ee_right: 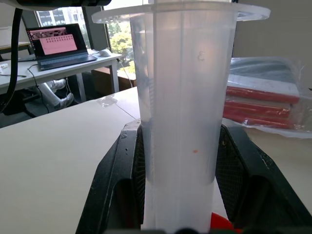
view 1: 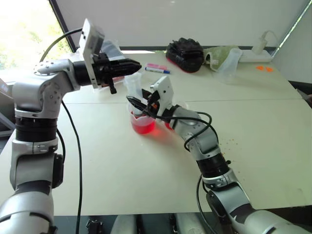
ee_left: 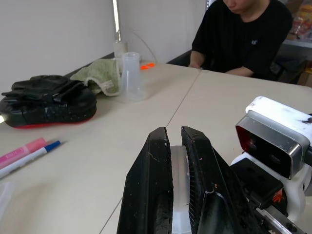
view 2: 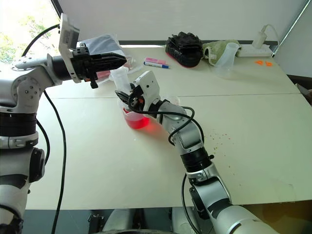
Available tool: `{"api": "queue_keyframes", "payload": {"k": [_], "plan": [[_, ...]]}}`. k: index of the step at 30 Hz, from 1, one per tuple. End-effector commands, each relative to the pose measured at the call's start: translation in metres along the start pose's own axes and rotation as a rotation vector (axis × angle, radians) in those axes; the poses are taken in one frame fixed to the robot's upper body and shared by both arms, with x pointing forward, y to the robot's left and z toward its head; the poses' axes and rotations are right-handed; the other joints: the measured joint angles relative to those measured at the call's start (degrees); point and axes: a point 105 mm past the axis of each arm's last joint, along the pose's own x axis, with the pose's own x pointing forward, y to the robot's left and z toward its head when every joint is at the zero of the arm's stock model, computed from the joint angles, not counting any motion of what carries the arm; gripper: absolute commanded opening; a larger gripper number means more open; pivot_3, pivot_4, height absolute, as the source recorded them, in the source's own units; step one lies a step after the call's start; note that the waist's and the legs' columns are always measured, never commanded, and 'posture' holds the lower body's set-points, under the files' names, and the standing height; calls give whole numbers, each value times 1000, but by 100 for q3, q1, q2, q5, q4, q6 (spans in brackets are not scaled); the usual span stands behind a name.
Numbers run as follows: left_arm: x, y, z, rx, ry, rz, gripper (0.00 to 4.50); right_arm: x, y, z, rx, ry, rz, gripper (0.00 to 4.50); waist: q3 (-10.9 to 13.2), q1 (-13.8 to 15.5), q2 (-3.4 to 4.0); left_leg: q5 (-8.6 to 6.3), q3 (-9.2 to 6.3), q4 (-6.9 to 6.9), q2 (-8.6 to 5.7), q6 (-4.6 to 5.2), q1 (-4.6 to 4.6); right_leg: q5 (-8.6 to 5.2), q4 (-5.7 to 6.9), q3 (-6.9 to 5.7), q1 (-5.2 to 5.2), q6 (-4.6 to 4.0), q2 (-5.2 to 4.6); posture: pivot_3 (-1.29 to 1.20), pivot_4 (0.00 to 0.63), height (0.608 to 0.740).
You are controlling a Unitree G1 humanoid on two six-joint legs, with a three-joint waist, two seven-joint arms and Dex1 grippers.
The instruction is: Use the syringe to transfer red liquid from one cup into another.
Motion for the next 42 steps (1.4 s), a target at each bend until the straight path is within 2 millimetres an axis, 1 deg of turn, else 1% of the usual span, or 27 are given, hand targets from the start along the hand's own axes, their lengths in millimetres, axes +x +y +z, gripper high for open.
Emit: {"api": "queue_keyframes", "payload": {"k": [1, 3, 6, 13, 22, 30, 36, 42], "plan": [[2, -5, -5, 20, 27, -12, 40, 1, -6, 14, -49, -65, -28, 1376, 0, -2, 0, 0, 0, 0, 0, 0, 0, 0, 0, 0, 0, 0, 0, 0, 150, 711], [3, -5, -7, 18, 31, -12, 40, 1, -7, 8, -60, -44, -34, 1376, 0, -1, 0, 0, 0, 0, 0, 0, 0, 0, 0, 0, 0, 0, 0, 0, 150, 711], [4, -3, -9, 17, 31, -2, 40, 2, -8, 4, -66, -26, -39, 1376, -2, 2, -2, 0, 0, 1, 0, 0, 1, 0, 1, 0, 0, 0, 0, 0, 150, 711], [6, -1, -11, 10, 25, 9, 40, 1, -13, -2, -61, 13, -61, 1376, -2, 5, -2, 0, 0, 2, 0, 0, 0, 0, 1, 0, 1, 0, 0, 0, 150, 711], [6, 4, -9, -4, 15, 33, 40, 0, -15, 3, 2, 44, -66, 1376, -3, 7, -5, 0, 0, 5, 0, 0, 2, 0, 2, 0, 3, 0, 0, 0, 150, 711], [8, 18, -5, -16, 11, 97, 40, 0, -10, 2, 63, 98, -29, 1376, -3, 9, -5, 0, 0, 6, 0, 0, 2, 0, 2, 0, 3, 0, 0, 0, 150, 711], [8, 21, -3, -12, 10, 109, 40, 0, -5, -1, 98, 129, -1, 1376, -3, 6, -5, 0, 0, 5, 0, 0, 1, 0, 2, 0, 3, 0, -1, 0, 150, 711], [6, 26, 5, 2, -2, 130, 40, -1, 0, -2, 104, 146, 20, 1376, -3, 9, -5, 0, 0, 5, 0, 0, 1, 0, 2, 1, 3, 0, -1, 0, 150, 711]]}}
